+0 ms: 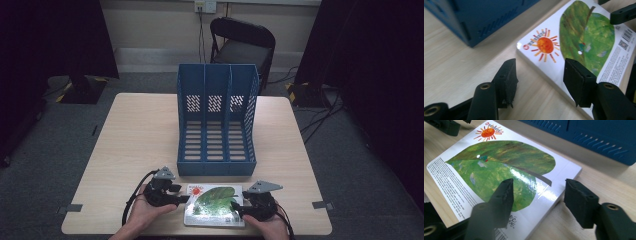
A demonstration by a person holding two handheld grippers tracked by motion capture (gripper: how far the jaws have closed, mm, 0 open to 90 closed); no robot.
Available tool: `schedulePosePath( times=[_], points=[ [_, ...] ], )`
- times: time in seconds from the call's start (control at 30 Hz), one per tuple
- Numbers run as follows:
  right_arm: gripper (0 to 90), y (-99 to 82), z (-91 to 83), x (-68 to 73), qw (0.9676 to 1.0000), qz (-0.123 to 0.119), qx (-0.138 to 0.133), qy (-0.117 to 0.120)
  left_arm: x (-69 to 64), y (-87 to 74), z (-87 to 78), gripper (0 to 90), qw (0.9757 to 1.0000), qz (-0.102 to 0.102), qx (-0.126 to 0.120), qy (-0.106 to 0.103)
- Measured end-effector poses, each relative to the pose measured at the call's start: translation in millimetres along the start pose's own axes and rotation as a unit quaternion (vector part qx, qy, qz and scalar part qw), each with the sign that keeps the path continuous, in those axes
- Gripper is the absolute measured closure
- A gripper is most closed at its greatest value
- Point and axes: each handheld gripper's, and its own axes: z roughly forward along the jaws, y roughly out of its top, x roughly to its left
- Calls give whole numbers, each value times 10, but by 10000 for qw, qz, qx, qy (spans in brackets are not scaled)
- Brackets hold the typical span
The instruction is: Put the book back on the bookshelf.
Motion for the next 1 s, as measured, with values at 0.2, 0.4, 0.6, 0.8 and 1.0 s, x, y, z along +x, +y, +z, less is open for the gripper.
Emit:
schedulePosePath(
  times=[0.2, 0.4, 0.6, 0.8, 1.0],
  points=[
    [324, -21, 43, 3, 9999, 89, 90, 75, -23, -4, 71, 420, 9998, 35, 156, -87],
    [291, -39, 54, -23, 9990, 275, 213, 296, -37, -6, 107, 435, 9998, 83, 194, -23],
    [287, -22, 93, 44, 9981, 182, 274, 519, 35, -15, 66, 458, 9998, -40, 177, 90],
    [259, -6, 120, 96, 9980, 56, 297, 562, 95, -12, 45, 447, 9996, -161, 141, 166],
    [237, -18, 114, 120, 9977, -14, 330, 600, 76, -5, 69, 353, 9997, -190, 105, 130]
  ],
)
